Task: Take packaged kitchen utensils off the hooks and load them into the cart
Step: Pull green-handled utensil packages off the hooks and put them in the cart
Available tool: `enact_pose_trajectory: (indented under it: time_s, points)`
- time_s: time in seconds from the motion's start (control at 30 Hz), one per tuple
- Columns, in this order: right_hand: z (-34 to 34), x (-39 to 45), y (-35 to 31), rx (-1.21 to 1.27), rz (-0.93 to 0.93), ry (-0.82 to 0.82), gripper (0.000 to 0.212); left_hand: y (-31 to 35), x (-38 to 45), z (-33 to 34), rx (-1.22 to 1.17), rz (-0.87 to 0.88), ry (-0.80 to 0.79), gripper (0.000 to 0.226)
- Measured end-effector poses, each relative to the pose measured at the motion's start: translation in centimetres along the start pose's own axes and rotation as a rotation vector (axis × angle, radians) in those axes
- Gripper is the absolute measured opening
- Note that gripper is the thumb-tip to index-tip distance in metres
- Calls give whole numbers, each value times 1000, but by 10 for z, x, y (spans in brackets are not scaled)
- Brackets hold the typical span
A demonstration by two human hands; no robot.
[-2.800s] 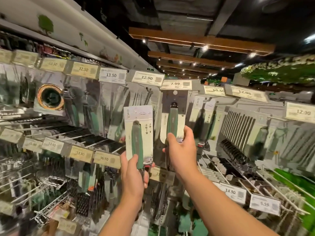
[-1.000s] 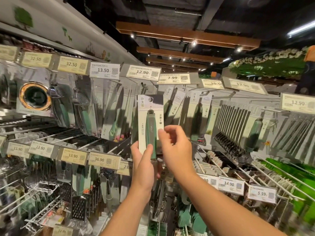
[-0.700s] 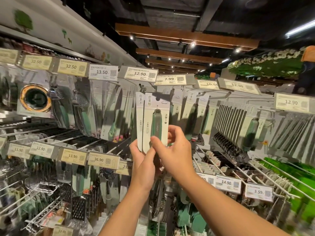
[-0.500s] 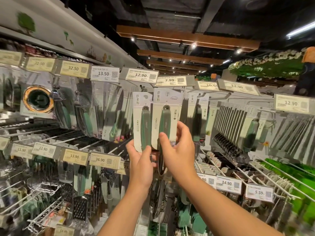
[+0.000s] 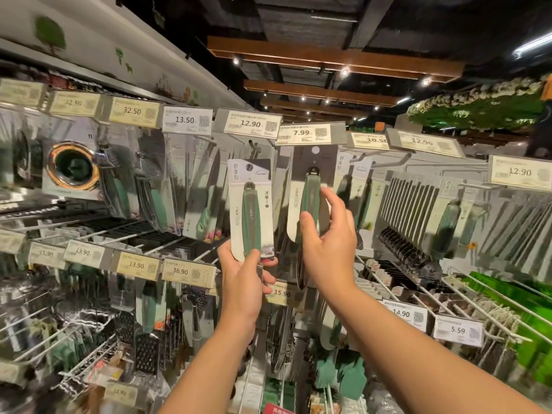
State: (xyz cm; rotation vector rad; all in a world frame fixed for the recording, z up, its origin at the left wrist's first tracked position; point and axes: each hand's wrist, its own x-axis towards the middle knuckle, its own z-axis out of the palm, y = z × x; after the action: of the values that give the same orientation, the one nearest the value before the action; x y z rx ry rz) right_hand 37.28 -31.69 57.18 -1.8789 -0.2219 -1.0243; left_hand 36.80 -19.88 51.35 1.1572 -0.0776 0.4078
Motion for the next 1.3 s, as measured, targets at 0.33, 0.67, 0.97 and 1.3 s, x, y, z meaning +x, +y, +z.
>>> enact_pose_trajectory:
  time_s: [0.33,0.67,0.97,1.3]
  points:
    - [11,22,6,-120,165,-97,53,2,0,4,34,-3,-11,25]
    - [7,59,18,-296,297,-225,43,4,3,8,21,-25,-46,26]
    - [-5,9,5,124,159,-195,20,3,-2,22,-36,-25,-94,26]
    - [-5,-5,-3,102,-13,-239,35,1,-6,22,194,8,-223,15]
